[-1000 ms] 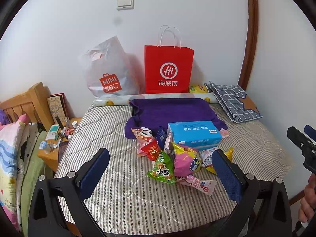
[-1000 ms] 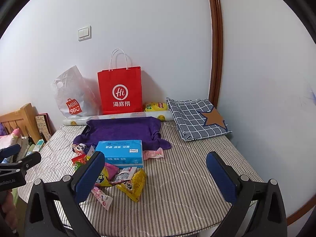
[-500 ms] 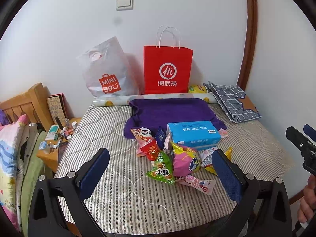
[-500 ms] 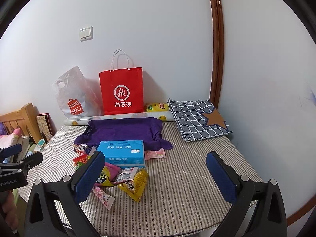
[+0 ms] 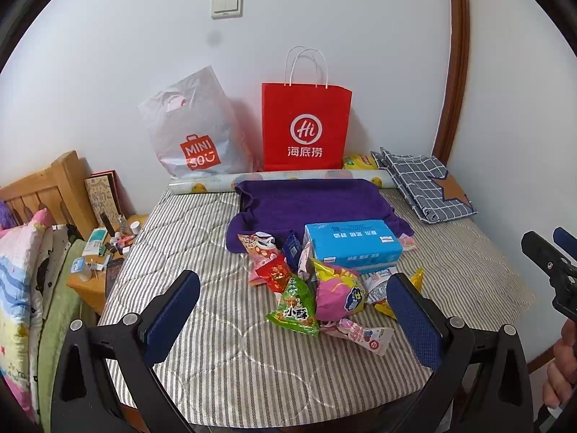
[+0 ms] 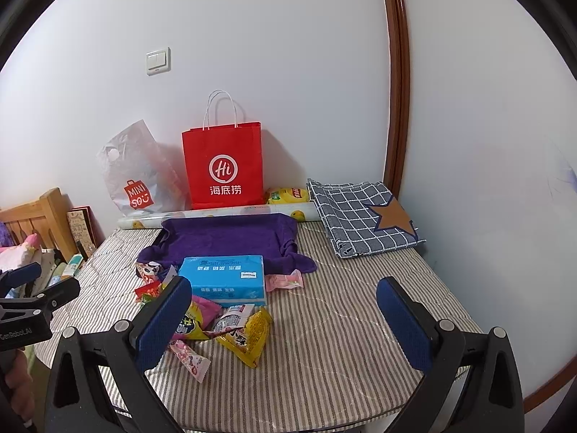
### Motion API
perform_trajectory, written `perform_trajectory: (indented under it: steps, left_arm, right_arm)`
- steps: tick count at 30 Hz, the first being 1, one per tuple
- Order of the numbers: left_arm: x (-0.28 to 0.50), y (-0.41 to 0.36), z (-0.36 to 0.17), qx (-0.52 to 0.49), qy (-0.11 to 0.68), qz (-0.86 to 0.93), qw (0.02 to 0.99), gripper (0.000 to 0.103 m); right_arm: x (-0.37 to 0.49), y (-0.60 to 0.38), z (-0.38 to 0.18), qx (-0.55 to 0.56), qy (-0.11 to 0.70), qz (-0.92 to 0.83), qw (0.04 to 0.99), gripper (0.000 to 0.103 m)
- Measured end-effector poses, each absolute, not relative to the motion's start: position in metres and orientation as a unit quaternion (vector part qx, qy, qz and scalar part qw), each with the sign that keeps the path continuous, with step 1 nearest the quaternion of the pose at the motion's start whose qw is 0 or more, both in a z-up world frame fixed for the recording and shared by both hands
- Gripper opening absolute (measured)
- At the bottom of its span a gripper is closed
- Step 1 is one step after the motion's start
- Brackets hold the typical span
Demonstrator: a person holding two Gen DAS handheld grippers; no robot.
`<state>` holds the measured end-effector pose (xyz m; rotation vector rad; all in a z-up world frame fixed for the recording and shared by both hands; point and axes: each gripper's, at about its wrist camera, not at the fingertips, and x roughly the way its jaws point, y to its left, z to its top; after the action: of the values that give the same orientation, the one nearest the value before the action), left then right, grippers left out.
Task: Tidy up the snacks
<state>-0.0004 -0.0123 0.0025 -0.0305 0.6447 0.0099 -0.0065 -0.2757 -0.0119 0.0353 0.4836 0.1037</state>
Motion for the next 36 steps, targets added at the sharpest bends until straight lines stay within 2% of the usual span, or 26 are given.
perform_trajectory:
  steps: [36]
  left_arm:
    - [0.005,-0.019,-0.011,-0.004,0.324,0.006,0.946,0.103]
  right_arm:
    - [0.002,-0.269,-0.026,0.010,0.249,0.055,0.967,0.103]
